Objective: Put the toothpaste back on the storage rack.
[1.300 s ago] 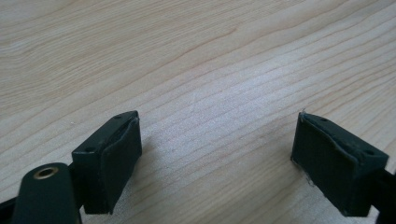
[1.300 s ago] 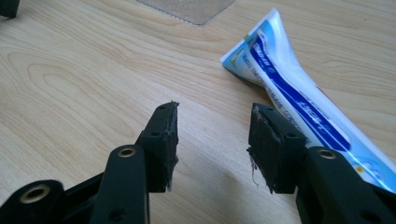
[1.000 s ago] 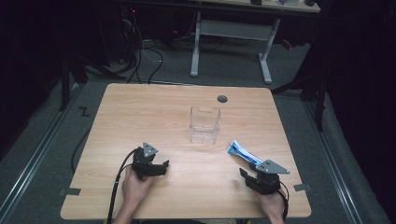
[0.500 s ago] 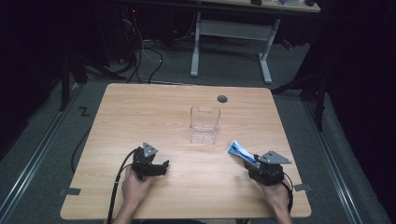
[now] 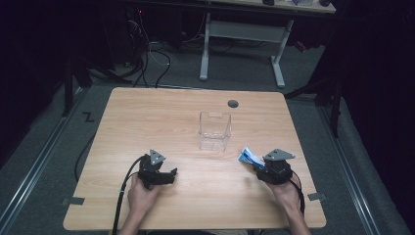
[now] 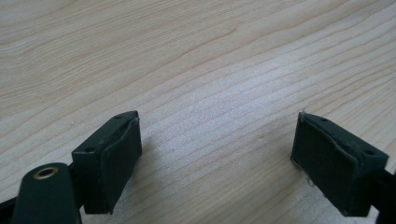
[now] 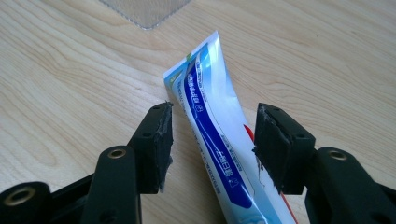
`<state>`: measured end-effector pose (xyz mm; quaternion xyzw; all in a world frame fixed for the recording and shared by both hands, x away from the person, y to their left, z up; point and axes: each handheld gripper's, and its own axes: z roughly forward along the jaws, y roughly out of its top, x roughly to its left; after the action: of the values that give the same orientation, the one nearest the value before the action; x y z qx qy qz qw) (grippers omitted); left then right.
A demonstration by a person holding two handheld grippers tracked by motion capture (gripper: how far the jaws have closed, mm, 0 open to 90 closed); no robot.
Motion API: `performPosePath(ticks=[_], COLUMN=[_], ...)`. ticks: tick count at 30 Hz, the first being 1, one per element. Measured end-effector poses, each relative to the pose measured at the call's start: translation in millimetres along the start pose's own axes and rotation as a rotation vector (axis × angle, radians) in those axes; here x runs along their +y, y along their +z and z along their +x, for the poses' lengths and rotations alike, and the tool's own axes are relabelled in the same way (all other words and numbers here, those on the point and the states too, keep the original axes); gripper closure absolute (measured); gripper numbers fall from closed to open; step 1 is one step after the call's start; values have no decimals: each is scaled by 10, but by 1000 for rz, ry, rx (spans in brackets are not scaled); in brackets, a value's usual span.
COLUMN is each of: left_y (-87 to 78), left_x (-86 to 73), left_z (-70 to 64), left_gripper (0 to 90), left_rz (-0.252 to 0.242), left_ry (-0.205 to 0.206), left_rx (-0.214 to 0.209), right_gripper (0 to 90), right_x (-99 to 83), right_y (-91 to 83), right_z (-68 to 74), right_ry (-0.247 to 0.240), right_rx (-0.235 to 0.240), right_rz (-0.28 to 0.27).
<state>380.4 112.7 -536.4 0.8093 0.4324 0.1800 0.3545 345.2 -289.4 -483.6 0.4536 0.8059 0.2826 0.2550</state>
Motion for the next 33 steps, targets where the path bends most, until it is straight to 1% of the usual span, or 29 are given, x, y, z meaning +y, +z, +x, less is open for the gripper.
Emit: performPosePath(ticks=[4,8,9,10,14,17,19,20,24,26,29,33], left_y=[0,0,0,0,0,0,1,0,0,1,1,0], left_x=[0,0,0,0,0,0,0,0,0,0,0,0], left_z=[0,0,0,0,0,0,-1,0,-1,-2,-2,-1], left_gripper=[162,162,162,162,162,162,162,161,161,162,162,161], left_rz=[0,0,0,0,0,0,-1,0,0,-1,-1,0], left_ry=[0,0,0,0,0,0,-1,0,-1,-2,-3,-1], left_rx=[0,0,0,0,0,0,1,1,0,0,0,0], right_gripper=[475,472,469,463,462,457,453,447,449,449,451,456], right_x=[49,86,91,97,116,146,153,161,184,201,223,225], right_y=[62,127,145,179,209,266,280,301,324,344,398,433], right_z=[-3,-11,-13,-11,-16,-34,-41,-61,-88,-93,-114,-136], right_ry=[-11,-24,-29,-44,-57,-69,-68,-62,-58,-65,-72,-65], right_rx=[2,15,14,1,3,-2,1,15,24,21,34,50], right_rz=[43,84,99,118,131,163,169,173,193,216,244,251])
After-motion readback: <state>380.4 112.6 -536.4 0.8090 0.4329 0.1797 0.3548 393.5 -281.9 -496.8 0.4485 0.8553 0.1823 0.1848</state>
